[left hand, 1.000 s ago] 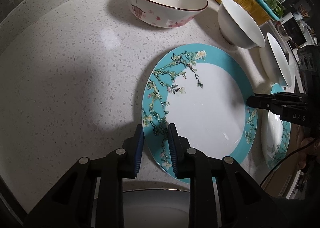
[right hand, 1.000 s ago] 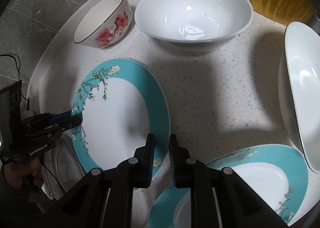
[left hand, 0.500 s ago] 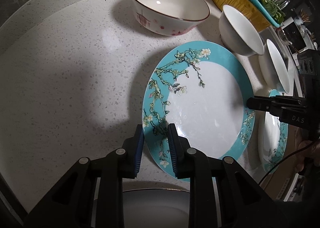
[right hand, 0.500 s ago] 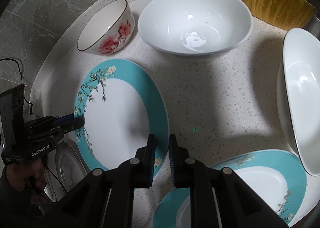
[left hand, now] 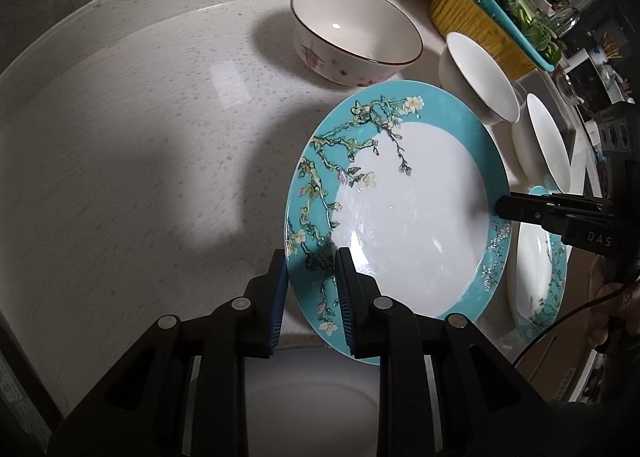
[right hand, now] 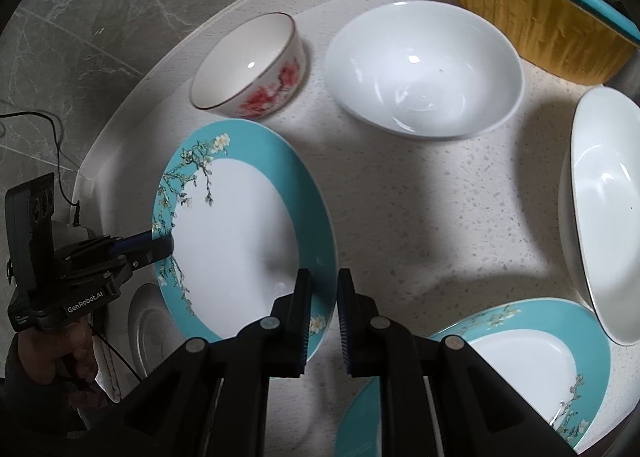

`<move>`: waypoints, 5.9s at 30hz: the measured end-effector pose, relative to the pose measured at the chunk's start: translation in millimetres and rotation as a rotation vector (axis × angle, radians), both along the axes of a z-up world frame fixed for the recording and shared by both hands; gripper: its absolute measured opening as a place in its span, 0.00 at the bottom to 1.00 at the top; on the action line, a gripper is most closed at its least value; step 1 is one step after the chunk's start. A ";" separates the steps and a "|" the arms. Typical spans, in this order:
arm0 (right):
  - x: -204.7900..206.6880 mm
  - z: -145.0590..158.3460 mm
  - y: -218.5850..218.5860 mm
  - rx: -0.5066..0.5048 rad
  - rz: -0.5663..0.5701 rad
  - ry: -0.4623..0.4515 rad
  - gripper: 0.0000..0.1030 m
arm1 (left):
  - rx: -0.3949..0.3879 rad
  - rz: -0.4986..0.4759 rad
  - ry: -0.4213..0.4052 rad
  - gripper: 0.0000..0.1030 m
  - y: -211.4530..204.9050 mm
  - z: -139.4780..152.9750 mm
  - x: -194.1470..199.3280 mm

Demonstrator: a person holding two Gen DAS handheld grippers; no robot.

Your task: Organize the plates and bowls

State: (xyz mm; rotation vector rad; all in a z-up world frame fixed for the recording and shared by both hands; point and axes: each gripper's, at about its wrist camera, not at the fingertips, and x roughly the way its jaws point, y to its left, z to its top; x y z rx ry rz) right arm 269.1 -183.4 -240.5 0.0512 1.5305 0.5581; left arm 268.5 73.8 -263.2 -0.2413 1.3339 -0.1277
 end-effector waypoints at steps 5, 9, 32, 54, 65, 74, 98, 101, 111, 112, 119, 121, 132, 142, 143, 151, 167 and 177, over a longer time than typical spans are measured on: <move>-4.2 9.2 13.8 0.013 0.029 -0.008 0.15 | 0.000 0.028 -0.010 0.20 14.8 14.1 -20.0; -13.0 15.3 28.9 0.023 0.058 -0.010 0.15 | 0.006 0.052 -0.013 0.20 26.6 23.3 -41.3; -97.8 13.7 105.4 0.021 0.198 0.060 0.15 | -0.020 0.149 0.070 0.20 98.7 13.8 -210.7; -142.6 -20.0 99.1 -0.027 0.153 0.067 0.15 | 0.145 0.066 0.045 0.23 73.1 -7.1 -247.1; -146.3 -18.4 103.3 -0.068 0.169 -0.005 0.17 | 0.267 0.008 0.002 0.25 52.1 -8.1 -242.9; -167.1 -12.7 116.3 -0.145 0.240 -0.184 0.26 | 0.264 -0.006 -0.050 0.33 49.8 -8.3 -248.6; -189.8 28.3 66.7 -0.031 0.014 -0.352 0.74 | -0.131 -0.063 -0.237 0.73 13.7 65.0 -216.9; -177.9 63.0 3.1 0.125 -0.117 -0.331 0.83 | -0.212 -0.108 -0.229 0.73 -25.8 75.3 -194.9; -82.8 52.4 -245.7 0.349 -0.369 -0.126 0.83 | -0.284 -0.054 -0.067 0.74 -160.9 23.0 -97.3; -75.1 41.4 -256.7 0.351 -0.362 -0.096 0.83 | -0.276 -0.050 -0.042 0.74 -169.6 14.9 -91.9; -43.8 -25.3 -294.1 0.439 -0.343 0.094 0.71 | -0.312 0.012 0.061 0.74 -193.4 -24.6 -83.2; -39.7 -35.1 -300.4 0.480 -0.343 0.126 0.63 | -0.311 0.021 0.066 0.74 -194.4 -32.6 -79.0; -33.5 -54.1 -283.7 0.525 -0.239 0.214 0.55 | -0.316 -0.002 0.061 0.48 -209.2 -48.5 -58.9; -33.2 -58.2 -274.4 0.542 -0.183 0.267 0.54 | -0.337 -0.010 0.074 0.28 -226.4 -54.4 -63.4; -32.8 -58.8 -274.6 0.544 -0.183 0.274 0.54 | -0.336 -0.014 0.073 0.28 -227.9 -54.4 -63.3; -27.8 -62.7 -275.5 0.545 -0.208 0.336 0.55 | -0.356 -0.001 0.077 0.25 -226.0 -55.6 -65.1; -33.9 -60.7 -276.1 0.381 -0.209 0.278 0.08 | -0.253 0.004 0.066 0.08 -224.4 -50.3 -62.1; -38.9 -51.3 -265.2 0.303 -0.197 0.224 0.08 | -0.238 0.001 0.038 0.08 -220.8 -42.6 -68.4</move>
